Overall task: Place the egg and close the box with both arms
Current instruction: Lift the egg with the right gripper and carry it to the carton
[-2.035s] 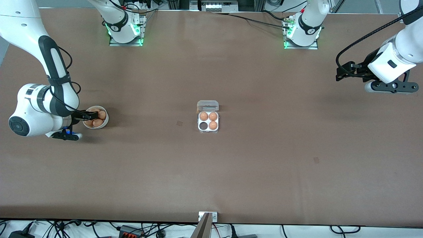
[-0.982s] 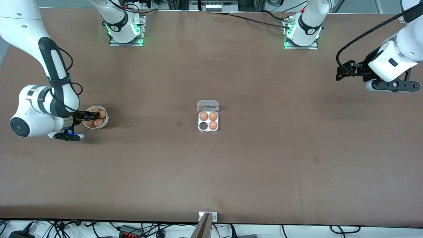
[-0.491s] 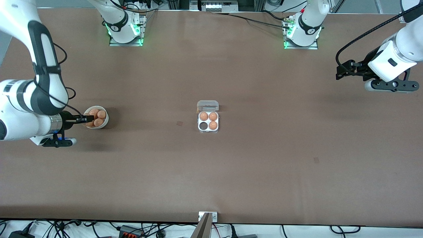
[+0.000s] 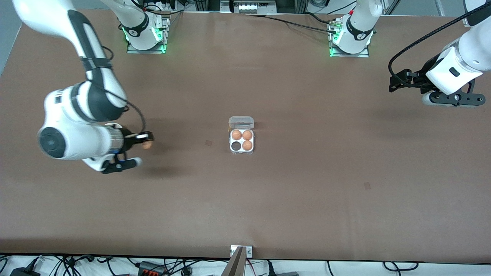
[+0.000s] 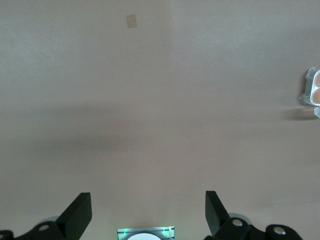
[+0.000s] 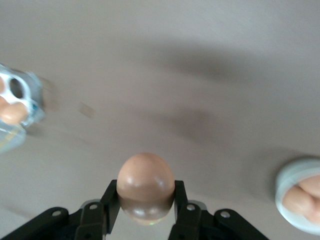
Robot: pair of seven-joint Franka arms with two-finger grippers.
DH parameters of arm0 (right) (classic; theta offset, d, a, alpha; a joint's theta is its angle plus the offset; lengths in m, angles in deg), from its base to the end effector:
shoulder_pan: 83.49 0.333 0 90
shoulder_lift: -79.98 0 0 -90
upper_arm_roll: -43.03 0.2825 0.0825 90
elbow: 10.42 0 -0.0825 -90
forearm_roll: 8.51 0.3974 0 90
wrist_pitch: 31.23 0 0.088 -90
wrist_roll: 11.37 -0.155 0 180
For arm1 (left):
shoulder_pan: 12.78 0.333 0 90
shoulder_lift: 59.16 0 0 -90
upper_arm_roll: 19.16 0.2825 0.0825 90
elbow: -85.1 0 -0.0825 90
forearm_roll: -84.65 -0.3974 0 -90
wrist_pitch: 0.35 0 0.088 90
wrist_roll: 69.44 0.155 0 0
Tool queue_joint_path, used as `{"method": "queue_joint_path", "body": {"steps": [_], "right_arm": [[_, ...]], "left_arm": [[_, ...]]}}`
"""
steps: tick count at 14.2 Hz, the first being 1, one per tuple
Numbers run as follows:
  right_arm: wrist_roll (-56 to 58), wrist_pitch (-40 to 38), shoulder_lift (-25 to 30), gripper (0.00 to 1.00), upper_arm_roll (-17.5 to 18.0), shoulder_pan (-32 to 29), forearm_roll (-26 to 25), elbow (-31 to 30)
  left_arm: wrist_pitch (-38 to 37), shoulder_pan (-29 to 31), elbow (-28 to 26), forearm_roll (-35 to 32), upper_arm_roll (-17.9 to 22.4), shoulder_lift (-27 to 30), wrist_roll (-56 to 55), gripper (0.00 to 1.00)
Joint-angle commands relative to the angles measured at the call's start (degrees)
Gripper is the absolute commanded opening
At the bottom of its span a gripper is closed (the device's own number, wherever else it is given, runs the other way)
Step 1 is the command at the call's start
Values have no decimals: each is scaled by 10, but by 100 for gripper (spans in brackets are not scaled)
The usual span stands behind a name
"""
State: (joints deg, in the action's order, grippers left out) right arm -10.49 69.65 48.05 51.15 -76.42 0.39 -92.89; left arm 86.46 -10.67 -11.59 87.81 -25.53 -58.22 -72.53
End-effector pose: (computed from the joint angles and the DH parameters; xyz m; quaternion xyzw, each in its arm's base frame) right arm 0.6399 0.1854 0.2750 -0.9810 -0.1087 0.1278 0.0970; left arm 0.5422 -0.0495 0.4925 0.9966 -0.0095 -0.0795 0.0216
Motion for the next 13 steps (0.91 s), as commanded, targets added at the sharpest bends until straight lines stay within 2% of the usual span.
{"method": "queue_joint_path", "body": {"steps": [1, 7, 13], "right_arm": [[-50, 61, -19, 15, -1, 35, 11, 15], [-126, 207, -58, 15, -1, 111, 11, 15], [-266, 291, -96, 15, -1, 189, 12, 14]], "left_arm": [[-15, -1, 19, -3, -1, -8, 5, 100], [-21, 0, 19, -3, 0, -8, 5, 100], [-21, 1, 19, -3, -1, -8, 5, 100]]}}
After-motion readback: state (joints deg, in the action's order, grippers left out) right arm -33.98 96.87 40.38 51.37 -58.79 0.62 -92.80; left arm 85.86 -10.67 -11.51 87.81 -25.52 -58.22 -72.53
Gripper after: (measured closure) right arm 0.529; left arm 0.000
